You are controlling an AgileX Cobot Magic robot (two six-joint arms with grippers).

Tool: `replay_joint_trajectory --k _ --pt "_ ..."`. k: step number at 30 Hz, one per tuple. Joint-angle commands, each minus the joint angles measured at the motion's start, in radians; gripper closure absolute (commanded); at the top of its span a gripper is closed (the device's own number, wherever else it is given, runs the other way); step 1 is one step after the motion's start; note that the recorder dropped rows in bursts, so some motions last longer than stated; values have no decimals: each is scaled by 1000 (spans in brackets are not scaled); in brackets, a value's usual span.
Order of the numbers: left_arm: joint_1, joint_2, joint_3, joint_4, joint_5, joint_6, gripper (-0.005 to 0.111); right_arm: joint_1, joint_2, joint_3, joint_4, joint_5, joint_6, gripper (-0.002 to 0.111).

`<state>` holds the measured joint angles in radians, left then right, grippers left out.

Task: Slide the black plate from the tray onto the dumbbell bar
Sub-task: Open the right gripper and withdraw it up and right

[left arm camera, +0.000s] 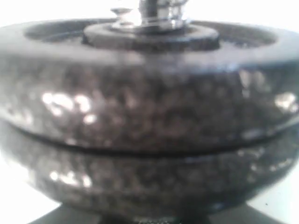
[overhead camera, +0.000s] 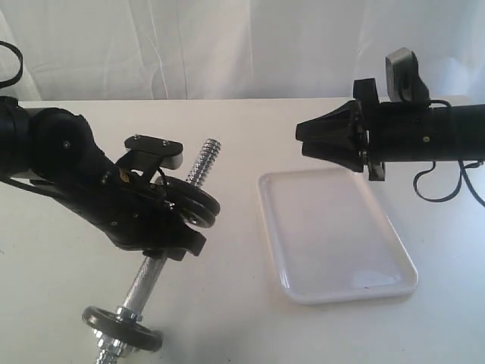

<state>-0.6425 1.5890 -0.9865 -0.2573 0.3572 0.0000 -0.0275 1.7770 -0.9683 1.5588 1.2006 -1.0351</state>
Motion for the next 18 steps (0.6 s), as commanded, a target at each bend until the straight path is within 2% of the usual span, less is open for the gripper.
replay_joint_trajectory --k 1,5,12,18 --pt "13 -47 -37 -59 -141 -29 107 -14 -33 -12 12 20 -4 107" --pt "13 -24 -37 -61 -185 -92 107 -14 -90 -9 -25 20 -7 108" --pt "13 27 -37 -73 -215 -146 107 -10 -362 -6 -166 20 -7 108" --pt "13 65 -37 -75 -237 -194 107 47 -576 44 -243 -29 -7 108"
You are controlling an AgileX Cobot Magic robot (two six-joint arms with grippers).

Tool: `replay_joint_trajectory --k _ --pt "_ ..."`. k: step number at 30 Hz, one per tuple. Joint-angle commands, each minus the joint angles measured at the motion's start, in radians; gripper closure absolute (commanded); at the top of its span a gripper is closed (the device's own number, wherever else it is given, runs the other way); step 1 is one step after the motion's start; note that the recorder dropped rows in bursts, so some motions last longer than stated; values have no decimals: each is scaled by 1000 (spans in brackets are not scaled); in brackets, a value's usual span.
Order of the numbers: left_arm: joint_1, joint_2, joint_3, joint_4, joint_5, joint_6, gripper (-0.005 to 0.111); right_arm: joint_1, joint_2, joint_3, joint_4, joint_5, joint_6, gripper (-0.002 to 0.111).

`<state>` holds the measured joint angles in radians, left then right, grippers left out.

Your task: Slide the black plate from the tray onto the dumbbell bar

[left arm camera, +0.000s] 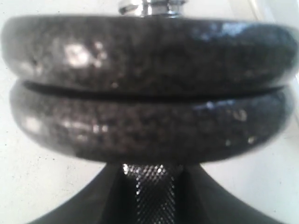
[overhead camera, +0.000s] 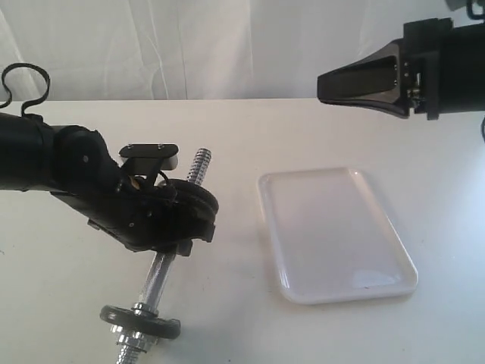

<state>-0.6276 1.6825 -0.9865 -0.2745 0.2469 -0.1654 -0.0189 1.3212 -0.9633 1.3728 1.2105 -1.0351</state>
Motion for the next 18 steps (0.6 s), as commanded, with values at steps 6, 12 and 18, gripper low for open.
replay_joint_trajectory --k 6,12,18 --pt "-2 7 -37 -58 -130 -47 107 81 -188 60 -68 -103 -7 108" --pt "-2 50 -37 -51 -135 -44 107 81 -188 60 -68 -119 -7 108" --pt "-2 53 -37 -51 -118 -41 107 81 -188 60 -63 -120 -7 108"
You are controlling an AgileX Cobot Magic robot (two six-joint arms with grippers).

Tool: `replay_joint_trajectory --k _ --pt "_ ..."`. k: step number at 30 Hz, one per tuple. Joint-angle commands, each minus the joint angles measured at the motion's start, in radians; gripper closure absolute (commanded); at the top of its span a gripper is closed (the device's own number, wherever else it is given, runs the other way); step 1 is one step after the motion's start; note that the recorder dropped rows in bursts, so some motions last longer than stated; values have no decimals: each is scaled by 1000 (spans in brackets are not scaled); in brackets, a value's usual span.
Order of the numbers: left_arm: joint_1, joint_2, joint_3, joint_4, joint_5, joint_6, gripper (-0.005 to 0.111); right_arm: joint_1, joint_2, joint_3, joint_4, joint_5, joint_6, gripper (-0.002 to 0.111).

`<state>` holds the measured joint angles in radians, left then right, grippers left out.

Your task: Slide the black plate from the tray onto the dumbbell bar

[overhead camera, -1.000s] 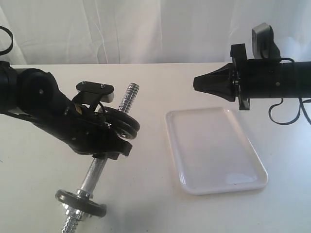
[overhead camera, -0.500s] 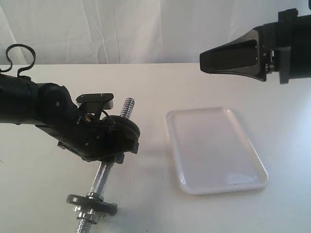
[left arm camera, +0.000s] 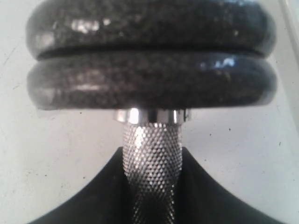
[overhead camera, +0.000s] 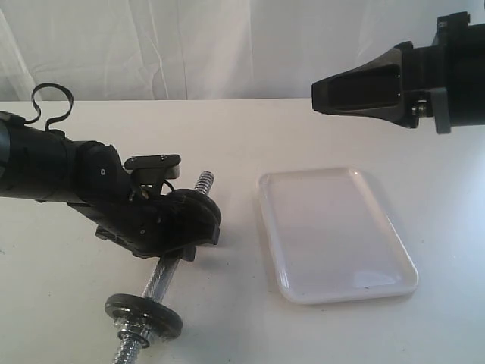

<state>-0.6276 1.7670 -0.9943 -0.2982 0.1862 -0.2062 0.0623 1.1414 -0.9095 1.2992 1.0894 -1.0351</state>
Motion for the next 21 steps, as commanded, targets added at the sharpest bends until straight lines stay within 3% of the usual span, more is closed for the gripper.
replay_joint_trajectory --k 1,19,21 --pt "-2 -32 -29 -27 -50 0 107 0 -9 6 10 1 -7 108" --pt "-2 -32 -29 -15 -7 4 106 17 -9 6 11 3 -7 108" --pt "-2 -32 -29 -15 -6 4 101 33 -9 6 11 3 -7 108"
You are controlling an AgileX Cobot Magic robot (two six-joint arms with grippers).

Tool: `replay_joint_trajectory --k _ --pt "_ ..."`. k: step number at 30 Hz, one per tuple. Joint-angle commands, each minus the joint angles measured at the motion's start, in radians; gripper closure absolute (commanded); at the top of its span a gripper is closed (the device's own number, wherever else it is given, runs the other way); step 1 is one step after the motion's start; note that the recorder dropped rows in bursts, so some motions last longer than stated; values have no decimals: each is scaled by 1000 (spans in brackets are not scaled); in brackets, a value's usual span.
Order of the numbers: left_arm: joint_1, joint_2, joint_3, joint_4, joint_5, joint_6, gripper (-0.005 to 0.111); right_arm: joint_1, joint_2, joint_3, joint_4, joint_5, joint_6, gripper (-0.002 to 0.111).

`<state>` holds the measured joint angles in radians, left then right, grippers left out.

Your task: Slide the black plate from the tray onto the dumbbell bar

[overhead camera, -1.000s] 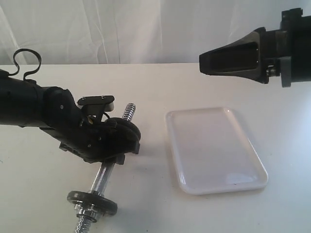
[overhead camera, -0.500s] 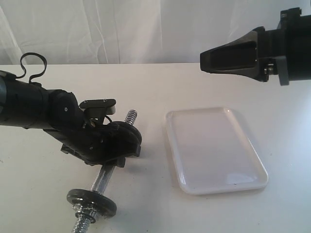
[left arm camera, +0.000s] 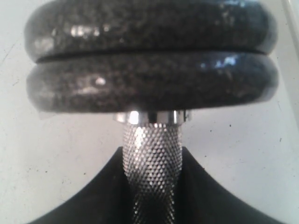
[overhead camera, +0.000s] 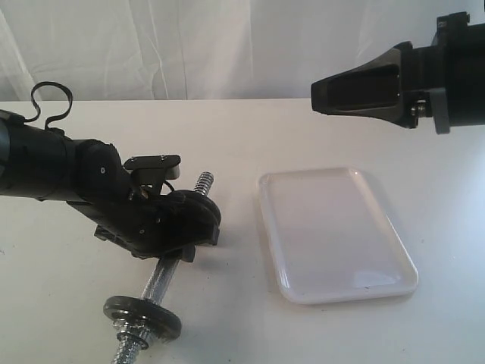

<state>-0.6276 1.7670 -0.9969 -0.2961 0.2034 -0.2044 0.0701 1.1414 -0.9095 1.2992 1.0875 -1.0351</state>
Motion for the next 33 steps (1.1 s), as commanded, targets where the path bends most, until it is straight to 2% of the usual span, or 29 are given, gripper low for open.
replay_joint_trajectory --k 1,7,13,22,28,33 --pt "-2 -32 -27 -17 -22 2 97 32 -9 6 11 5 -7 108" --pt "-2 -32 -27 -13 17 2 69 51 -9 6 14 5 -7 108" --pt "-2 -32 -27 -2 82 2 52 51 -15 6 20 7 -7 108" --pt "-2 -32 -27 12 126 2 52 51 -15 6 26 11 -4 108" --pt "-2 -20 -27 12 144 2 57 51 -15 6 26 13 -4 108" --pt "-2 23 -27 12 142 -8 57 51 -15 6 28 13 -4 108"
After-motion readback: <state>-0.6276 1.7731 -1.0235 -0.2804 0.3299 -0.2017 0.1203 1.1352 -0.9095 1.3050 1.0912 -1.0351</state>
